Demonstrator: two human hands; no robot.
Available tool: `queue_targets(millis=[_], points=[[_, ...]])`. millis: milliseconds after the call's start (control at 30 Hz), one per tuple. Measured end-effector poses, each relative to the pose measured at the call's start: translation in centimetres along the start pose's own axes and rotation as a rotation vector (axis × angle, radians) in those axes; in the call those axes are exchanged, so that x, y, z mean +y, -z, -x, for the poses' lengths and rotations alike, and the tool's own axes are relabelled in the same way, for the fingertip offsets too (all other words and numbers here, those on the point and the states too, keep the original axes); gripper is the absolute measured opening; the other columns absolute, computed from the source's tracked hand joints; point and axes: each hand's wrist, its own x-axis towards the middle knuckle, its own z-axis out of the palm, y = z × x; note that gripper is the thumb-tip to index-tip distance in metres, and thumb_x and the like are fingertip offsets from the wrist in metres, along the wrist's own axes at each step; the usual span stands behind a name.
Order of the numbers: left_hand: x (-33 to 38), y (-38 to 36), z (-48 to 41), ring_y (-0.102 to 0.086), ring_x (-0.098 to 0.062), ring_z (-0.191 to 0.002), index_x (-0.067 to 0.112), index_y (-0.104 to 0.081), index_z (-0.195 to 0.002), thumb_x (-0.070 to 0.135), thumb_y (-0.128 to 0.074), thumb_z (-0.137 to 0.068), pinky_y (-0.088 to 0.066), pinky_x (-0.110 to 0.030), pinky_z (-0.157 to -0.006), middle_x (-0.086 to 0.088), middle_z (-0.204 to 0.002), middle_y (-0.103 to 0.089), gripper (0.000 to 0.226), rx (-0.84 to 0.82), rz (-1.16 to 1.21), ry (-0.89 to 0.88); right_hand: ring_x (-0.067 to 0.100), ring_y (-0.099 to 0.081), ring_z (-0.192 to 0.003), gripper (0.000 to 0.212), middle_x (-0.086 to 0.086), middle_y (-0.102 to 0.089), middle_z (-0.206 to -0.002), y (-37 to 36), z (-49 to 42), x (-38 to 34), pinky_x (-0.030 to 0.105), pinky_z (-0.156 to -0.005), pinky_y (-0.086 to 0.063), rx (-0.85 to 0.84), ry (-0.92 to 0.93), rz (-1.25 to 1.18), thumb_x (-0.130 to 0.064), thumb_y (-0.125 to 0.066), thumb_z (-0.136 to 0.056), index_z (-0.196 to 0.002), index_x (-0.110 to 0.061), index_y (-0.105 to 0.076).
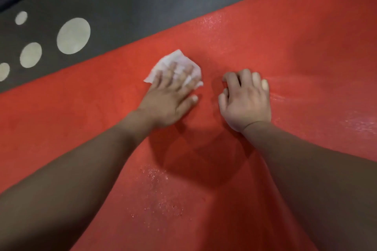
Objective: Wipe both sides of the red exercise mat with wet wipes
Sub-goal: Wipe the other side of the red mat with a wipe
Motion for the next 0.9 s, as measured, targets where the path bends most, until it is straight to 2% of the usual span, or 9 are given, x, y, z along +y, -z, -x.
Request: queue_targets(millis=[67,133,333,367,433,533,667,733,900], points=[[-0.9,0.4,-1.8,0.018,-0.033,-0.154,0.039,0.003,-0.161,0.071,-0.005,-0.095,0.003,-0.062,-0.122,0.007,-0.17,0.009,0.074,0.006,0.095,0.267,0.03,-0.046,-0.095,0.03,0.006,-0.052,-0.101,0.1,-0.1,-0.1,0.045,-0.083,-0.036,-0.008,-0.002,-0.006,-0.036,-0.046,-0.087,-0.111,-0.022,-0.058],[-0.2,1.0,-3.3,0.02,-0.033,-0.154,0.033,0.002,-0.162,0.07,-0.01,-0.097,0.008,-0.06,-0.122,0.007,-0.17,0.011,0.075,0.008,0.217,0.397,0.03,-0.046,-0.095,0.03,0.006,-0.051,-0.102,0.2,-0.2,-0.1,0.045,-0.084,-0.036,-0.008,-0.002,-0.012,-0.037,-0.046,-0.087,-0.111,-0.022,-0.057],[2.2,0.7,-1.7,0.015,-0.019,-0.155,0.023,-0.001,-0.163,0.059,-0.01,-0.1,0.007,-0.048,-0.126,0.004,-0.17,0.003,0.073,-0.011,0.082,-0.212,0.031,-0.047,-0.094,0.029,0.006,-0.052,-0.101,0.2,-0.1,0.1,0.045,-0.082,-0.036,0.003,-0.002,-0.009,-0.037,-0.048,-0.085,-0.108,-0.022,-0.058],[1.0,0.8,-2.0,0.01,-0.017,-0.156,0.024,-0.001,-0.163,0.057,-0.01,-0.1,0.004,-0.048,-0.126,0.003,-0.17,0.0,0.072,0.001,0.075,-0.205,0.03,-0.047,-0.094,0.028,0.006,-0.052,-0.101,0.2,-0.1,0.0,0.045,-0.082,-0.036,0.002,-0.002,-0.012,-0.036,-0.048,-0.085,-0.108,-0.022,-0.058],[-1.3,1.2,-2.7,0.003,-0.015,-0.157,0.026,0.001,-0.163,0.06,-0.008,-0.098,-0.002,-0.053,-0.126,0.003,-0.17,-0.005,0.074,0.029,0.083,-0.012,0.03,-0.047,-0.094,0.028,0.006,-0.052,-0.101,0.2,-0.1,-0.1,0.045,-0.082,-0.036,-0.001,-0.001,-0.028,-0.036,-0.049,-0.086,-0.109,-0.022,-0.058],[-1.3,1.7,-4.1,0.01,-0.02,-0.156,0.023,0.001,-0.163,0.06,-0.01,-0.098,0.004,-0.052,-0.125,0.004,-0.171,0.002,0.075,0.04,0.187,0.244,0.029,-0.046,-0.094,0.03,0.005,-0.052,-0.101,0.3,-0.1,-0.2,0.045,-0.083,-0.036,0.001,-0.004,-0.03,-0.036,-0.048,-0.086,-0.11,-0.022,-0.058],[2.3,2.1,-5.3,0.008,-0.024,-0.157,0.015,-0.003,-0.163,0.055,-0.015,-0.092,0.004,-0.044,-0.127,-0.005,-0.17,0.0,0.082,-0.005,0.149,-0.142,0.03,-0.046,-0.094,0.029,0.006,-0.052,-0.101,0.3,-0.1,-0.1,0.046,-0.082,-0.037,-0.001,-0.001,-0.004,-0.037,-0.049,-0.086,-0.109,-0.022,-0.058],[1.7,2.3,-6.2,0.004,-0.021,-0.157,0.016,-0.004,-0.163,0.051,-0.016,-0.094,0.004,-0.046,-0.126,-0.005,-0.17,-0.002,0.078,-0.002,0.076,-0.199,0.03,-0.046,-0.094,0.028,0.006,-0.052,-0.101,0.3,-0.1,-0.2,0.046,-0.082,-0.036,-0.003,-0.004,-0.001,-0.036,-0.049,-0.085,-0.108,-0.023,-0.058],[-0.8,3.2,-7.8,0.013,-0.022,-0.156,0.014,-0.001,-0.163,0.063,-0.011,-0.1,0.015,-0.059,-0.118,-0.003,-0.17,0.005,0.08,0.042,0.034,0.245,0.029,-0.046,-0.093,0.029,0.005,-0.051,-0.1,0.3,-0.3,-0.2,0.045,-0.083,-0.036,-0.005,-0.017,-0.022,-0.035,-0.05,-0.085,-0.11,-0.024,-0.058]])
